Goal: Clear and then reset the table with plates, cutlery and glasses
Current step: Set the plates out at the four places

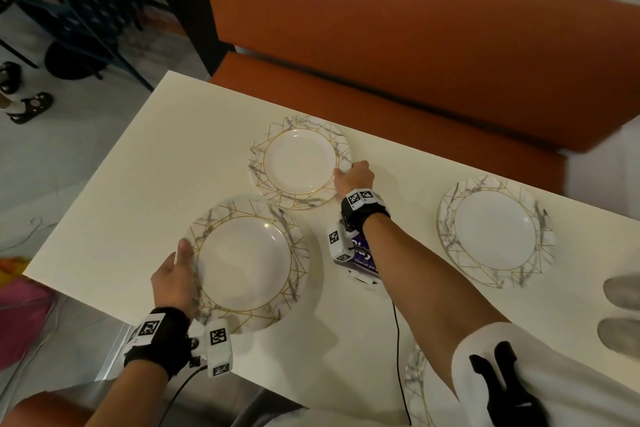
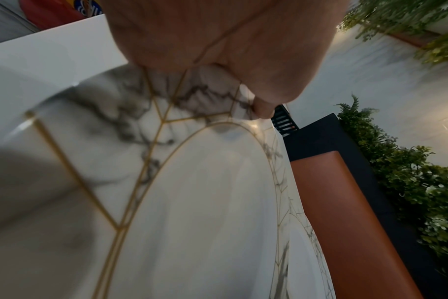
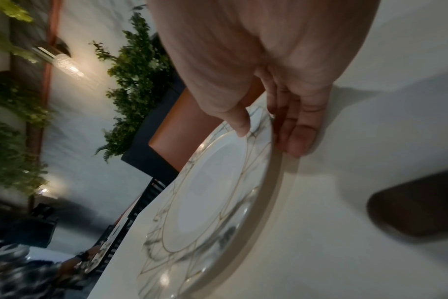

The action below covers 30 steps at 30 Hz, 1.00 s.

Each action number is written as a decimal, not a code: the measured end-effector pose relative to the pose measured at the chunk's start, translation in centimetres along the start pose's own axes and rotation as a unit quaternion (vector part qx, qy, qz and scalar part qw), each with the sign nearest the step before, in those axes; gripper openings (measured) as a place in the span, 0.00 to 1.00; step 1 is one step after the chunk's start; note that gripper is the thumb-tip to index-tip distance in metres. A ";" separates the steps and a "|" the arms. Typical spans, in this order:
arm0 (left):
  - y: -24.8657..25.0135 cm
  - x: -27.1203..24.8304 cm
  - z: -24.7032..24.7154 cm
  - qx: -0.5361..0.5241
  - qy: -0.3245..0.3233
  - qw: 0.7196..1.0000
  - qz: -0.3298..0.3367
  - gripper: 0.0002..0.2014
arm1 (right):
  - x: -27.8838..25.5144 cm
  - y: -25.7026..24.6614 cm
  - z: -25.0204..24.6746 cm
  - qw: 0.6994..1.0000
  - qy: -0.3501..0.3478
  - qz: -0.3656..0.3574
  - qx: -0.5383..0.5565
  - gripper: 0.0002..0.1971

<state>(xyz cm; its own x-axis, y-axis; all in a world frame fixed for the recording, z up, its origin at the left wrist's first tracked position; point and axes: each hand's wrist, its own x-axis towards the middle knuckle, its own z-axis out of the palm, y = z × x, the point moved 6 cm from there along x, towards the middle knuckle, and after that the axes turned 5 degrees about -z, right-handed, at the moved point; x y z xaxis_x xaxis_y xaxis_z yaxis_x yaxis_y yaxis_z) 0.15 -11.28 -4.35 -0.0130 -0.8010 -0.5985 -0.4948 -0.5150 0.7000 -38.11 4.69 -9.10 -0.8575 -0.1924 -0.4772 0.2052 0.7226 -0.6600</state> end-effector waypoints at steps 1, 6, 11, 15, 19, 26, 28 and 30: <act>0.0 0.0 0.1 -0.004 -0.006 1.000 -0.001 0.19 | -0.5 -0.1 -0.4 0.999 0.013 -0.020 -0.020 0.25; 0.3 0.0 0.6 -0.013 -0.030 0.999 0.002 0.22 | -5.4 -0.2 -1.7 0.983 0.053 -0.169 -0.046 0.14; 0.5 0.5 1.0 0.021 -0.072 0.997 0.008 0.27 | -12.4 1.9 2.1 0.970 -0.067 -0.235 -0.012 0.12; 0.7 1.0 1.7 0.059 -0.137 0.988 0.025 0.28 | -15.7 5.2 4.9 0.974 -0.104 -0.197 -0.039 0.17; 0.1 2.9 1.6 0.144 -0.150 0.976 0.061 0.13 | -18.0 7.7 5.7 0.988 -0.077 -0.130 -0.002 0.21; -1.0 5.5 0.8 0.310 -0.172 0.918 0.178 0.16 | -21.6 10.8 7.8 0.995 -0.038 -0.097 0.005 0.23; -1.2 6.1 0.6 0.342 -0.173 0.902 0.198 0.18 | -22.5 11.1 8.3 0.994 -0.024 -0.109 -0.021 0.24; -1.5 6.6 0.2 0.356 -0.168 0.895 0.210 0.18 | -23.5 11.2 8.9 0.992 -0.025 -0.119 -0.046 0.24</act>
<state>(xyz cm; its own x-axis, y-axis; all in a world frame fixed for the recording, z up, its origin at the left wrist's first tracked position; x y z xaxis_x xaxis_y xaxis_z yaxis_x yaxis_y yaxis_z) 0.64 -15.74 -9.35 -0.5298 -0.6795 -0.5076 -0.8115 0.2321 0.5363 -11.44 11.35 -10.45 -0.8515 -0.3953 -0.3445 -0.0459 0.7106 -0.7021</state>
